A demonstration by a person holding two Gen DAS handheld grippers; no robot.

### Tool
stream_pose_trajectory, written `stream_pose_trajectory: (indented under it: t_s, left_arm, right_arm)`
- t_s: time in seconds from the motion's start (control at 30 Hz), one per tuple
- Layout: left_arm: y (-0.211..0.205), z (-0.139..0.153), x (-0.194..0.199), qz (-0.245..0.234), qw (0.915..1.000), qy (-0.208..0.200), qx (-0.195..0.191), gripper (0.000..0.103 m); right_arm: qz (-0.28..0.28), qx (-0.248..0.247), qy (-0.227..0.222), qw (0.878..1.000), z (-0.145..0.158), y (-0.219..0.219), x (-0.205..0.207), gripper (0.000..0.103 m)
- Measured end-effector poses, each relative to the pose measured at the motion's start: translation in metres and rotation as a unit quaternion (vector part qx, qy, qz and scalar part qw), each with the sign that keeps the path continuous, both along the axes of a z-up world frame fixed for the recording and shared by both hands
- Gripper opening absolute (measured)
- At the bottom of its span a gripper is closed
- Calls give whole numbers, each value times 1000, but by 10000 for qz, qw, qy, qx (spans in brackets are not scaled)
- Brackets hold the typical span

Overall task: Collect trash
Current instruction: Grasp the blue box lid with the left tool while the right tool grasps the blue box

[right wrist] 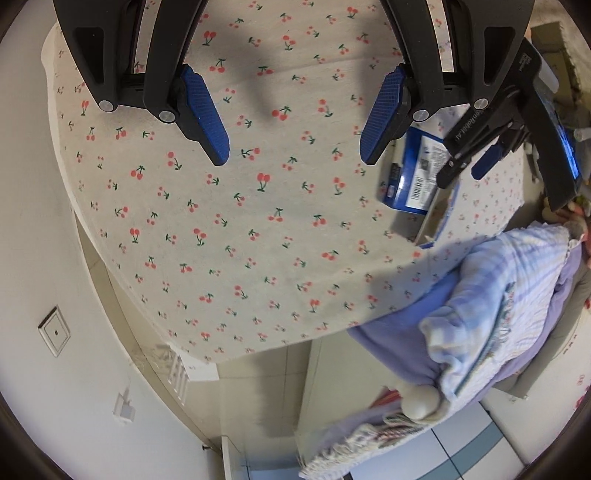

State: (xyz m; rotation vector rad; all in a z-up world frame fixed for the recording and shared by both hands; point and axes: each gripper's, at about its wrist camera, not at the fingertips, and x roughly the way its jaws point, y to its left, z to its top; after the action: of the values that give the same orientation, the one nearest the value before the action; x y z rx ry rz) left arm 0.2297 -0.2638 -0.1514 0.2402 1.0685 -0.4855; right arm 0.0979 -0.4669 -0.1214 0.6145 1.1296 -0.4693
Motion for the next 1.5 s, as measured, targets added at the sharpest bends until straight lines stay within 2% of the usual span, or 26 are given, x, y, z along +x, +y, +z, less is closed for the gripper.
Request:
stream_pose_trajectory:
  t_s: [0.13,0.17,0.23,0.33,0.67,1.1,1.33,1.5]
  left_arm:
    - [4,-5,7,93,9994,219,-235,27]
    - [5,-5,8,101,9993,255,-264,24]
    - [6,-6,9,128,9991,310,-274,13]
    - [9,-7,10,189,9987,381,-271,7]
    - [36,-3,16,383,9980,432,-276,2]
    - [92,19,11,518,9976,387,-243,1]
    - [124,30,3,530,9972,411,-331,1]
    - [143,43,-6,468,9974,326,-431,1]
  right_arm:
    - [16,79,66,9999,-8,0,4,75]
    - [27,54,82,9999,-8,1,5,75]
    - [51,16,110,9999,-9,3,7,75]
    - [80,16,124,9999,-10,6,9,75]
    - [220,26,138,9997,-13,13,18,75]
    - [286,595,57,9978,-36,31,38,75]
    - [270,1030,-34,9943,-54,55,61,75]
    - [453,1104,-57,9928,-59,83,82,75]
